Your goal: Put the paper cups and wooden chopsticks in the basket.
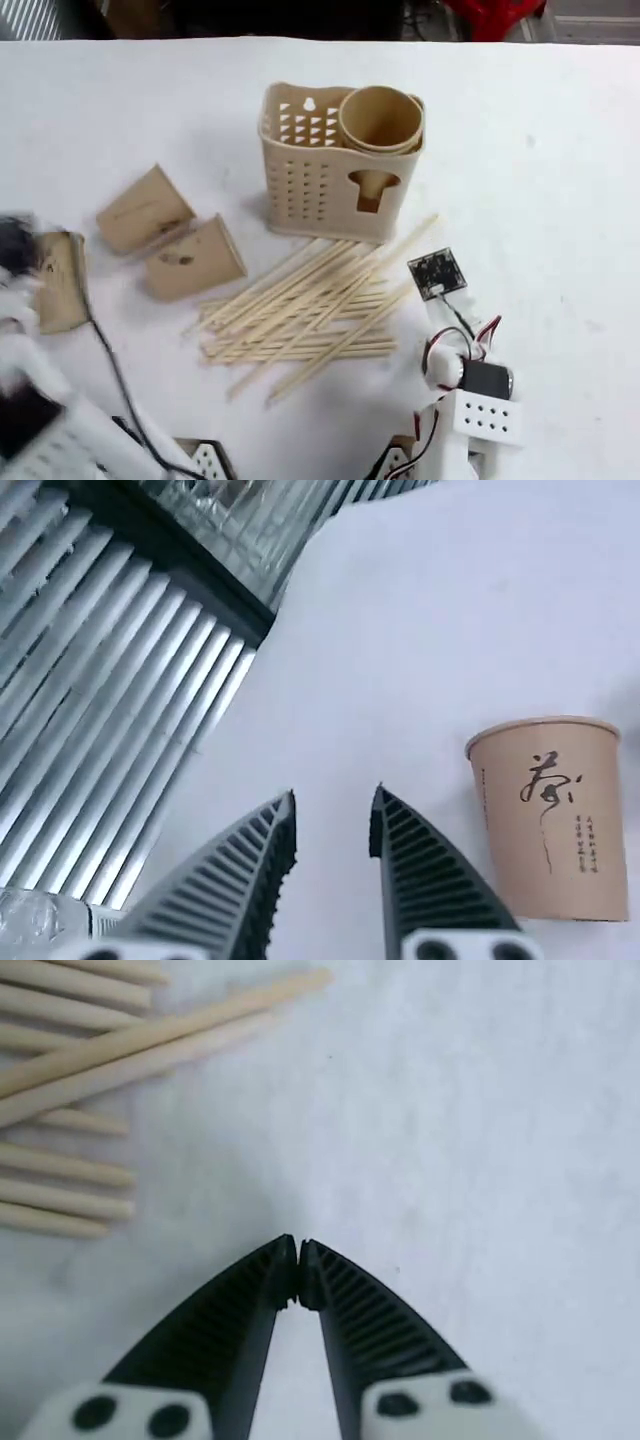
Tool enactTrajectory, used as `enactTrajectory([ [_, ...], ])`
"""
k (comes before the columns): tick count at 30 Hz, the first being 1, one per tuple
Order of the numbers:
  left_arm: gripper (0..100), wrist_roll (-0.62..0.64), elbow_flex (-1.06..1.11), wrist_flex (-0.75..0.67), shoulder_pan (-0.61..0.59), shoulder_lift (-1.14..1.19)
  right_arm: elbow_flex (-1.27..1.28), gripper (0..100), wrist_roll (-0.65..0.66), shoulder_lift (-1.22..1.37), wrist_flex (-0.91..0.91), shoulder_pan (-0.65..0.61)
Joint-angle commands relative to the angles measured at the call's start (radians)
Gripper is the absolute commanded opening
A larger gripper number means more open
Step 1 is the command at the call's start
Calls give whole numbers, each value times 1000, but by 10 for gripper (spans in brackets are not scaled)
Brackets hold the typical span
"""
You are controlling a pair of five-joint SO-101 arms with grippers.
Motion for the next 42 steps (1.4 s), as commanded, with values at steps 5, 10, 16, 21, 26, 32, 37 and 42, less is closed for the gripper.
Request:
enactTrajectory([
  [5,179,127,-796,348,-21,908,-6,17,-5,4,-16,-2],
  [10,229,233,-1270,652,10,1330,-6,17,-5,4,-16,-2],
  [16,229,164,-1656,775,99,1616,-6,17,-3,4,-18,-2],
  [21,233,-17,-1682,773,211,1635,0,17,-3,4,-33,-4],
  [26,234,-193,-1654,773,288,1643,17,17,-3,4,-58,-4],
  [32,234,-302,-1553,720,317,1643,17,18,-3,4,-58,-4],
  [37,234,-334,-1556,704,317,1681,17,18,-3,4,-58,-4],
  [42,232,-393,-1556,704,315,1771,17,18,-3,4,-58,-4],
])
